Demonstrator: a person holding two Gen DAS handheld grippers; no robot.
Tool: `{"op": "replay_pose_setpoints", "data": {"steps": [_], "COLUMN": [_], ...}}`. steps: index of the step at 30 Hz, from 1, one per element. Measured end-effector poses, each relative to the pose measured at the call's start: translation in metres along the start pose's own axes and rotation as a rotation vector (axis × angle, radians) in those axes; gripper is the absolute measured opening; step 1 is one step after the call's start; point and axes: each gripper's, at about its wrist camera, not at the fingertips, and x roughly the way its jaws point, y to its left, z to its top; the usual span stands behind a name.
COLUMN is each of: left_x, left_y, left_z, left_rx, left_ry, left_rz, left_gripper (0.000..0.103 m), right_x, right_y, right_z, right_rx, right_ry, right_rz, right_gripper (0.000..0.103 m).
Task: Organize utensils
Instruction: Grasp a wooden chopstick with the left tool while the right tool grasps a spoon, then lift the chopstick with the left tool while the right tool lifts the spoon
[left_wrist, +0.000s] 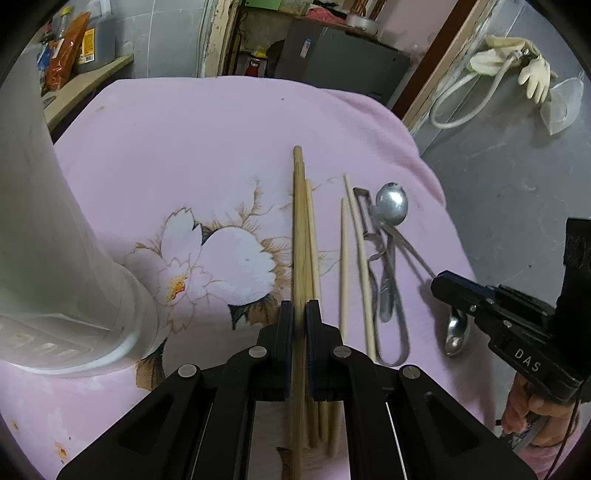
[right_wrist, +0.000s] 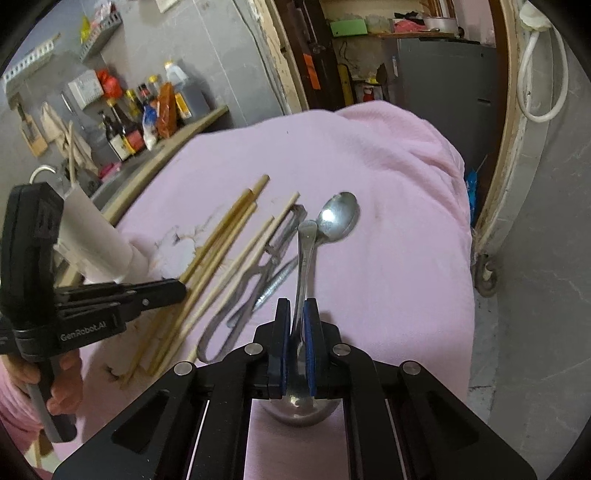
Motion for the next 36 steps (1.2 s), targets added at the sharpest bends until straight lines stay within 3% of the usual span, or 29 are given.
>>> {"op": "replay_pose_setpoints", "data": {"steps": [9, 15, 19, 26, 30, 36], "left_x": [0.002, -0.002, -0.012, -0.044, -0.064, -0.09], "left_y": [0.0, 0.001, 0.002, -0.01, -0.016, -0.023], "left_z": [0.004, -0.002, -0.013, -0.036, -0.043, -0.049], "left_rx": [0.005, -0.016, -0.008, 0.044, 0.062, 0.078], "left_ry": [0.035, 0.011, -0.023, -0.184, -0.31, -0.479], "left_rz": [0.007, -0.005, -0.018, -0.09, -0.093, -0.069], "left_gripper": [0.004, 0.004, 0.004, 0.004, 0.004, 0.004], "right_x": [0.027, 0.013, -0.004, -0.039, -0.062, -0.08], "right_y": [0.004, 0.012, 0.018, 0.038, 0.052, 0.072], "right_z": [0.014, 0.004, -0.013, -0.036, -0.051, -0.056], "right_rx": [-0.037, -0.076, -0.094, -0.114, -0.128, -0.148], "right_ry": [0.089, -0.001, -0.108, -0.304, -0.45, -0.583], "right_rz": [-0.059, -0.124, -0.14, -0.153, -0.189, -0.207], "right_gripper": [0.007, 0.003, 0.003, 0.003, 0.003, 0.003]}}
